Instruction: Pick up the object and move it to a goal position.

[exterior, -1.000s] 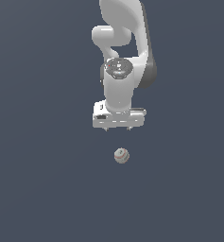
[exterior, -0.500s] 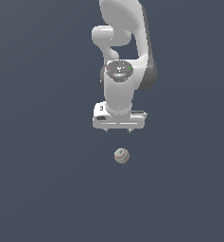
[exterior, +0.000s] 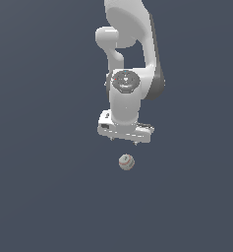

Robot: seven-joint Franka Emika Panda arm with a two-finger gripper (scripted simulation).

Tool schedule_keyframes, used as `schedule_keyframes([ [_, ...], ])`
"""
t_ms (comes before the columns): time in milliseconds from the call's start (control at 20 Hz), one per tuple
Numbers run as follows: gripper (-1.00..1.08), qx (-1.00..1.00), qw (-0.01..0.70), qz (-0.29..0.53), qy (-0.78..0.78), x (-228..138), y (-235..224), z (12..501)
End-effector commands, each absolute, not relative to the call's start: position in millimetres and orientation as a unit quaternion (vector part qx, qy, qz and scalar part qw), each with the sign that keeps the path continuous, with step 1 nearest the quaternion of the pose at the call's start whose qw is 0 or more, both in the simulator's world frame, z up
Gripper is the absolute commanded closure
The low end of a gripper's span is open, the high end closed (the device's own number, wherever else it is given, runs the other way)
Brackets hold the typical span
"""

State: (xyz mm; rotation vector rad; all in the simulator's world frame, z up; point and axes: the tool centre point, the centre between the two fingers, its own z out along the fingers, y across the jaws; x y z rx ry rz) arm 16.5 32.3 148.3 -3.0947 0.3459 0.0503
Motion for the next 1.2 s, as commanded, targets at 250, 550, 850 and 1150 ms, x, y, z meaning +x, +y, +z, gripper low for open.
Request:
schedule_keyframes([
  [250,-0.92,-0.978,0.01,0.013,0.207,31,37,134],
  [550,-0.92,-0.959,0.007,0.01,0.282,43,40,122],
  [850,-0.92,-0.936,0.004,0.006,0.351,53,44,111],
  [1150,-0.92,-0.917,0.001,0.003,0.398,60,47,103],
])
